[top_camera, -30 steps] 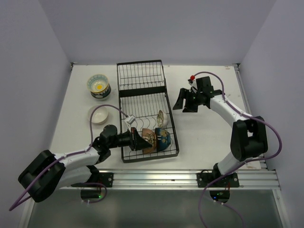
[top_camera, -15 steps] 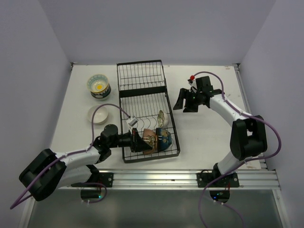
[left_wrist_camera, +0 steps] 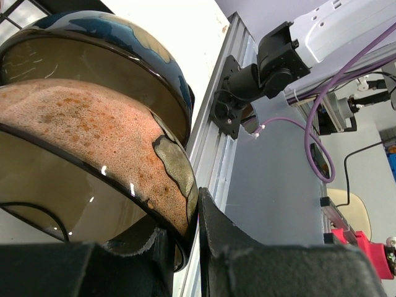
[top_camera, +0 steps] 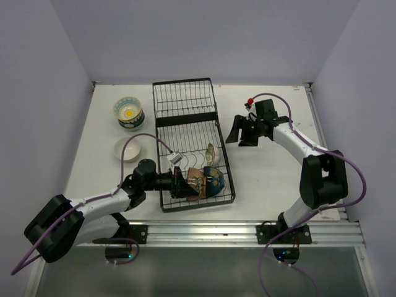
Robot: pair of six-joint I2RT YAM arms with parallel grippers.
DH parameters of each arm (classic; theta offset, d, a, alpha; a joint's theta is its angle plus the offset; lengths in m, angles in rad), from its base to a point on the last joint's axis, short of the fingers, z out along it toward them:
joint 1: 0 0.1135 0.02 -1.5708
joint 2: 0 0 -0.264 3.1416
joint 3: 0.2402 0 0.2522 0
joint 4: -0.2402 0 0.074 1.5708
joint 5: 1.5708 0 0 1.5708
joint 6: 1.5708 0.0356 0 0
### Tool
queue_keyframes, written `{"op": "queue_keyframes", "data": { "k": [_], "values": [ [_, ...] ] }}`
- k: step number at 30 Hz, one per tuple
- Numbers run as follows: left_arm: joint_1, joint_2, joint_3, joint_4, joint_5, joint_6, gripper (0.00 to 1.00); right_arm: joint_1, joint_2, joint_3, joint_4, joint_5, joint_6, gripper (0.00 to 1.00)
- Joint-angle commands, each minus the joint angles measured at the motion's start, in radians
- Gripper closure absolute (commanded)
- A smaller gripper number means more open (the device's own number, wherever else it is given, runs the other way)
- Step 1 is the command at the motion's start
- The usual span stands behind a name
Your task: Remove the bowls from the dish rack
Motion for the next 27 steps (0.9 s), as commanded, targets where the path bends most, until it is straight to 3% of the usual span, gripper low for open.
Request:
{"op": "queue_keyframes", "data": {
  "k": [1,14,27],
  "values": [
    [-0.009,0.005,0.09,0.007,0.021,0.124,1.0,-0.006,0.007,0.041,-0.005,0.006,-0.017,0.3],
    [-0.009,0.038,0.163,-0.08,0.033,0.164,1.0,-0.011,0.013,0.029,0.01,0.003,-0.018,0.3],
    [-0.009,0.024,0.045,0.291,-0.145,-0.218,1.0,-0.012,0.016,0.021,0.023,-0.007,-0.012,0.3]
  ]
}}
